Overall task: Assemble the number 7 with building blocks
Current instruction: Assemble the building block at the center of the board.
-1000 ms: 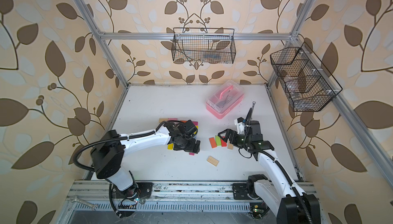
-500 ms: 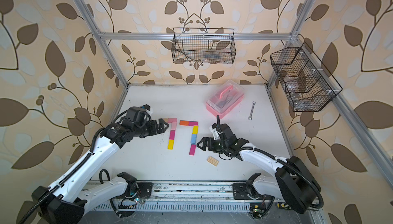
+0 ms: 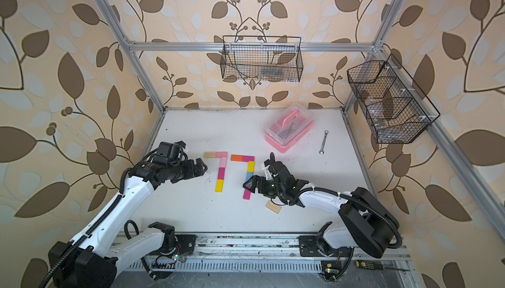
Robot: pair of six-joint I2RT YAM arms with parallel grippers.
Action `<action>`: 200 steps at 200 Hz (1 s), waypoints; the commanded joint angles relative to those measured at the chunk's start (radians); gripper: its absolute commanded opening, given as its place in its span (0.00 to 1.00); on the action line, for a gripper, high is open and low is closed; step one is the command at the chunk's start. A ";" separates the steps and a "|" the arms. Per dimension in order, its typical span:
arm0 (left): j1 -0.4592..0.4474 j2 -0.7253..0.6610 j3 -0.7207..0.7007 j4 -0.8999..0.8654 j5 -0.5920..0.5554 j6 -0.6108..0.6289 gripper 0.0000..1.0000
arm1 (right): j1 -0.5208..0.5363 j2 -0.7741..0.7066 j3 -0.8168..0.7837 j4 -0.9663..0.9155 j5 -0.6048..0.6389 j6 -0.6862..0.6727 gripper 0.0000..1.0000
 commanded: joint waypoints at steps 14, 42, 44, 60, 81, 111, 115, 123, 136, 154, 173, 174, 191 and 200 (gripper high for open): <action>0.004 -0.005 0.002 0.008 -0.039 0.037 0.99 | 0.038 0.049 -0.026 0.071 0.023 0.061 0.99; 0.004 -0.013 -0.002 0.013 -0.034 0.037 0.99 | 0.084 0.087 -0.028 0.105 0.041 0.088 0.99; 0.004 -0.014 -0.003 0.012 -0.034 0.037 0.99 | 0.088 0.091 -0.028 0.108 0.041 0.090 0.99; 0.004 -0.015 -0.001 0.008 -0.045 0.038 0.99 | 0.105 0.120 -0.031 0.141 0.043 0.108 0.99; 0.004 -0.014 -0.001 0.006 -0.047 0.040 0.99 | 0.111 0.148 -0.031 0.176 0.045 0.124 0.99; 0.004 -0.014 -0.001 0.005 -0.042 0.040 0.99 | 0.105 0.165 -0.025 0.184 0.048 0.125 0.99; 0.004 -0.014 -0.001 0.006 -0.042 0.041 0.99 | 0.103 0.165 -0.025 0.184 0.050 0.124 0.99; 0.004 -0.015 -0.002 0.007 -0.042 0.040 0.99 | 0.096 0.163 -0.027 0.183 0.050 0.121 0.99; 0.004 -0.017 -0.003 0.008 -0.039 0.042 0.99 | 0.081 0.156 -0.030 0.175 0.051 0.114 0.99; 0.004 -0.015 -0.004 0.010 -0.036 0.042 0.99 | 0.062 0.147 -0.035 0.167 0.045 0.104 0.99; 0.004 -0.012 -0.004 0.009 -0.034 0.042 0.99 | 0.045 0.142 -0.034 0.160 0.038 0.095 0.99; 0.004 -0.012 -0.004 0.008 -0.034 0.042 0.99 | 0.044 0.142 -0.033 0.160 0.037 0.095 0.99; 0.004 -0.012 -0.004 0.009 -0.032 0.042 0.99 | 0.038 0.143 -0.030 0.162 0.031 0.092 0.99; 0.004 -0.012 -0.004 0.009 -0.029 0.042 0.99 | 0.038 0.148 -0.029 0.165 0.029 0.092 0.99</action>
